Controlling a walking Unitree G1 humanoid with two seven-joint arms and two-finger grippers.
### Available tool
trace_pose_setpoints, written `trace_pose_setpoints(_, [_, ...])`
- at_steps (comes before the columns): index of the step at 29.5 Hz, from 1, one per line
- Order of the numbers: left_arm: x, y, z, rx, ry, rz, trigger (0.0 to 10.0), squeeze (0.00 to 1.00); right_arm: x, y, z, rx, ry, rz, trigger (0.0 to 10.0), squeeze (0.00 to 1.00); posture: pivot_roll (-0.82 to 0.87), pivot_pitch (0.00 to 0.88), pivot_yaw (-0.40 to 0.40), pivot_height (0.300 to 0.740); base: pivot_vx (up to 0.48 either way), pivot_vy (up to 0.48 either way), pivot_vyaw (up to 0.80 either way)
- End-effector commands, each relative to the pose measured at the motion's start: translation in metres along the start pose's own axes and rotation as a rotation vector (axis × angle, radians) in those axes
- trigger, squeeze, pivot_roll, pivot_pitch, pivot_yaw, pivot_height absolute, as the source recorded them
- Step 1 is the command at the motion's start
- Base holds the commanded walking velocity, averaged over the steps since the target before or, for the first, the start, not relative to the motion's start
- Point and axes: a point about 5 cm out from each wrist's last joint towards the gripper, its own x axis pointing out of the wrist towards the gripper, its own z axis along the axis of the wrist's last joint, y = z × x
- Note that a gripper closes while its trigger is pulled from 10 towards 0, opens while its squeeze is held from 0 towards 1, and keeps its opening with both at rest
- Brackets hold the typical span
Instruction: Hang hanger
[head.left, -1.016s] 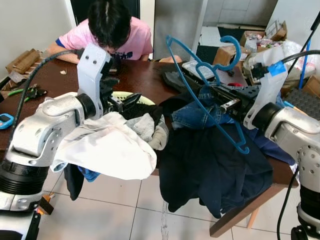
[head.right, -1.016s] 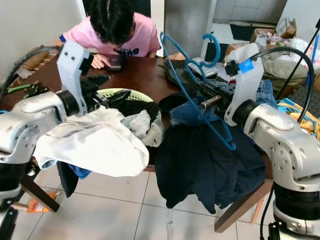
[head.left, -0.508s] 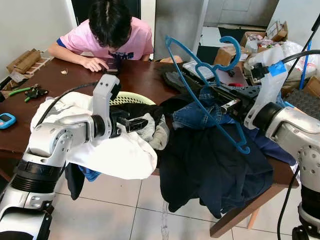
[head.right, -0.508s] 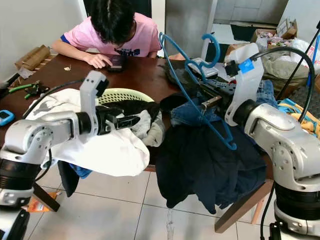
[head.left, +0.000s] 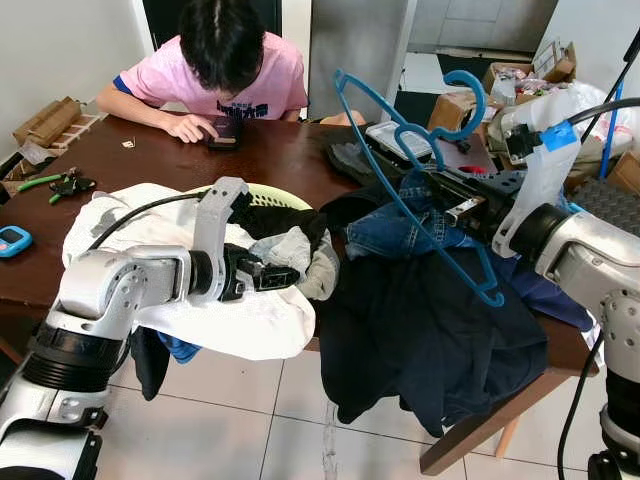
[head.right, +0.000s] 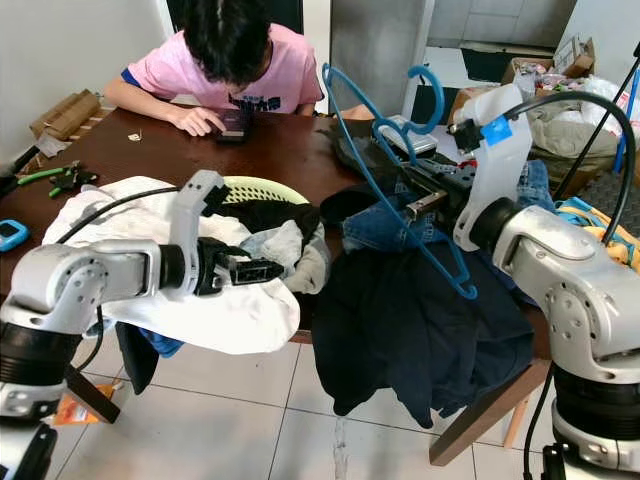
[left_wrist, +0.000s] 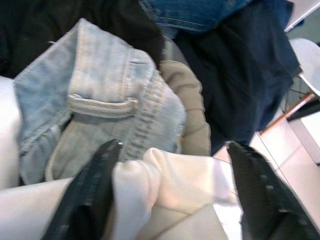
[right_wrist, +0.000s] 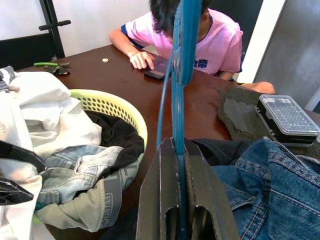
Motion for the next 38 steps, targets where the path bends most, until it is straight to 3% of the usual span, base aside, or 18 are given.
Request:
trace_pose_setpoints(1, [-0.006, 0.001, -0.005, 0.012, 0.047, -0.005, 0.0, 0.0, -0.003, -0.001, 0.004, -0.015, -0.007, -0.012, 10.0, 0.0, -0.02, 0.102, -0.018, 0.74, 0.0, 0.0, 0.0])
trace_pose_setpoints(13, [-0.012, 0.005, 0.0, 0.014, 0.033, 0.022, 0.0, 0.0, -0.004, -0.005, 0.005, -0.013, -0.011, -0.028, 10.0, 0.0, -0.02, 0.104, -0.016, 0.74, 0.0, 0.0, 0.0])
trace_pose_setpoints(16, [-0.016, 0.013, 0.018, 0.035, -0.068, 0.095, 0.0, 0.0, -0.004, -0.006, 0.005, -0.012, -0.012, -0.033, 10.0, 0.0, -0.02, 0.103, -0.017, 0.74, 0.0, 0.0, 0.0])
trace_pose_setpoints(19, [-0.017, 0.015, 0.023, 0.032, -0.1, 0.115, 0.0, 0.0, -0.004, -0.006, 0.005, -0.011, -0.012, -0.034, 10.0, 0.0, -0.02, 0.103, -0.017, 0.74, 0.0, 0.0, 0.0])
trace_pose_setpoints(20, [-0.028, 0.029, 0.055, 0.093, -0.282, 0.261, 0.0, 0.0, -0.003, -0.005, 0.004, -0.009, -0.014, -0.035, 10.0, 0.0, -0.02, 0.1, -0.014, 0.74, 0.0, 0.0, 0.0])
trace_pose_setpoints(23, [-0.035, 0.035, 0.069, 0.111, -0.362, 0.328, 0.0, 0.0, -0.003, -0.005, 0.004, -0.008, -0.015, -0.035, 10.0, 0.0, -0.02, 0.1, -0.014, 0.74, 0.0, 0.0, 0.0])
trace_pose_setpoints(24, [-0.049, 0.044, 0.087, 0.138, -0.467, 0.453, 0.0, 0.0, -0.003, -0.005, 0.004, -0.008, -0.016, -0.035, 10.0, 0.0, -0.02, 0.099, -0.014, 0.74, 0.0, 0.0, 0.0])
trace_pose_setpoints(26, [-0.049, 0.044, 0.087, 0.138, -0.467, 0.453, 0.0, 0.0, -0.003, -0.005, 0.004, -0.008, -0.016, -0.035, 10.0, 0.0, -0.02, 0.099, -0.014, 0.74, 0.0, 0.0, 0.0])
trace_pose_setpoints(27, [-0.069, 0.054, 0.104, 0.163, -0.575, 0.599, 0.0, 0.0, -0.003, -0.005, 0.004, -0.008, -0.017, -0.036, 10.0, 0.0, -0.02, 0.098, -0.012, 0.74, 0.0, 0.0, 0.0])
trace_pose_setpoints(31, [-0.069, 0.054, 0.104, 0.163, -0.575, 0.599, 0.0, 0.0, -0.003, -0.005, 0.004, -0.008, -0.017, -0.036, 10.0, 0.0, -0.02, 0.098, -0.012, 0.74, 0.0, 0.0, 0.0])
trace_pose_setpoints(33, [-0.113, 0.061, 0.125, 0.194, -0.786, 0.858, 0.0, 0.0, -0.001, -0.004, 0.004, -0.005, -0.023, -0.033, 10.0, 0.0, -0.01, 0.092, -0.011, 0.74, 0.0, 0.0, 0.0])
trace_pose_setpoints(35, [-0.113, 0.061, 0.125, 0.194, -0.786, 0.858, 0.0, 0.0, -0.001, -0.004, 0.004, -0.005, -0.023, -0.033, 10.0, 0.0, -0.01, 0.092, -0.011, 0.74, 0.0, 0.0, 0.0])
trace_pose_setpoints(38, [-0.146, 0.052, 0.128, 0.259, -0.944, 1.103, 0.0, 0.0, 0.001, -0.003, 0.004, -0.001, -0.029, -0.022, 10.0, 0.0, 0.0, 0.085, -0.012, 0.74, 0.0, 0.0, 0.0])
